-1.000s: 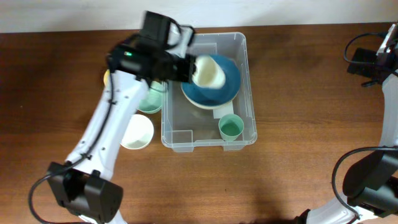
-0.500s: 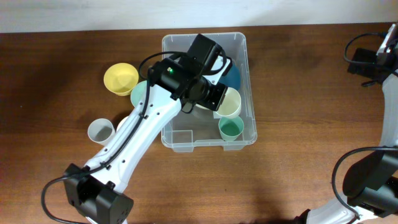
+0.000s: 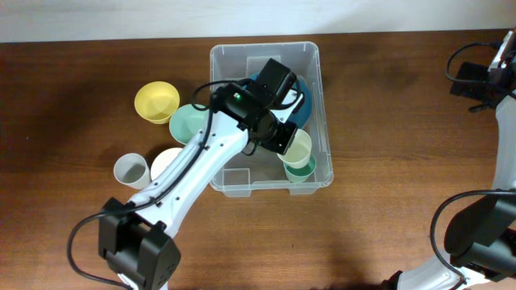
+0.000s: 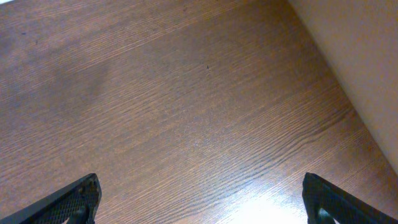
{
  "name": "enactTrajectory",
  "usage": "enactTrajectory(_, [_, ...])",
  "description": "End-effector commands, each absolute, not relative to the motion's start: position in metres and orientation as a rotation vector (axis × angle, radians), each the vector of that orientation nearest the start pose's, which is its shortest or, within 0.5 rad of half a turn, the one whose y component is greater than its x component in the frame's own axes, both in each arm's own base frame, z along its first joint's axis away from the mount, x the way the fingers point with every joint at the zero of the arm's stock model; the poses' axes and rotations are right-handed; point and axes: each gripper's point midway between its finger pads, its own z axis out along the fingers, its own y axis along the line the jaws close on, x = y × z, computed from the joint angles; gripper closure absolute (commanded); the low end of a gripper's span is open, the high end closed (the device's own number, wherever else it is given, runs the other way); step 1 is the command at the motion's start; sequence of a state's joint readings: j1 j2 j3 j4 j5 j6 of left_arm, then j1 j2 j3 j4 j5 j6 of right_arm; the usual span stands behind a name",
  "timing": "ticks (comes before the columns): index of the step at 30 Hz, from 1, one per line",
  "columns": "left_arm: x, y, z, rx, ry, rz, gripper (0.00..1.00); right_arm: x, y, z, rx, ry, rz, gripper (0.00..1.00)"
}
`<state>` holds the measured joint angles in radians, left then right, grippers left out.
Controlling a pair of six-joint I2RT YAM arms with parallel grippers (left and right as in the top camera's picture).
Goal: Pack container
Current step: 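Lift the white cup and place it into the container beside the green cup, then open the left gripper and withdraw it left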
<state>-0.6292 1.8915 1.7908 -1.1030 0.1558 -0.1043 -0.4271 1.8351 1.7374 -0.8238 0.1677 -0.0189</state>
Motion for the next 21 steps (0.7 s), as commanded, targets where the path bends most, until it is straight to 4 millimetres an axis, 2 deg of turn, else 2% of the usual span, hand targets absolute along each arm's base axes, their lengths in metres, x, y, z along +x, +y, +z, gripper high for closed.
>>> enactTrajectory(1, [0.338,-0.282,0.164,0.808,2.728,-0.38,0.99,0.429,-0.23,0.227,0.597,2.404,-0.398,0.01])
enactTrajectory(5, [0.337,-0.283,0.164,0.811,2.727,-0.381,0.95,0.429,-0.23,0.227,0.597,2.404,-0.398,0.01])
enactTrajectory(7, [0.338,-0.284,0.164,0.81,2.721,-0.383,0.74,0.429,-0.23,0.227,0.597,2.404,-0.398,0.01])
enactTrajectory(8, [0.339,-0.285,0.165,0.81,2.716,-0.385,0.68,0.429,-0.23,0.227,0.597,2.404,-0.398,0.01])
enactTrajectory(13, [0.346,-0.289,0.168,0.802,2.681,-0.397,0.67,0.429,-0.23,0.227,0.597,2.404,-0.398,0.01])
enactTrajectory(16, [0.353,-0.283,0.171,0.781,2.671,-0.339,0.67,0.429,-0.23,0.227,0.597,2.404,-0.398,0.01])
enactTrajectory(19, [0.371,-0.257,0.181,0.709,2.652,-0.164,0.68,0.429,-0.23,0.227,0.597,2.404,-0.398,0.01])
enactTrajectory(21, [0.385,-0.229,0.193,0.606,2.648,-0.019,0.72,0.429,-0.23,0.227,0.597,2.404,-0.398,0.01])
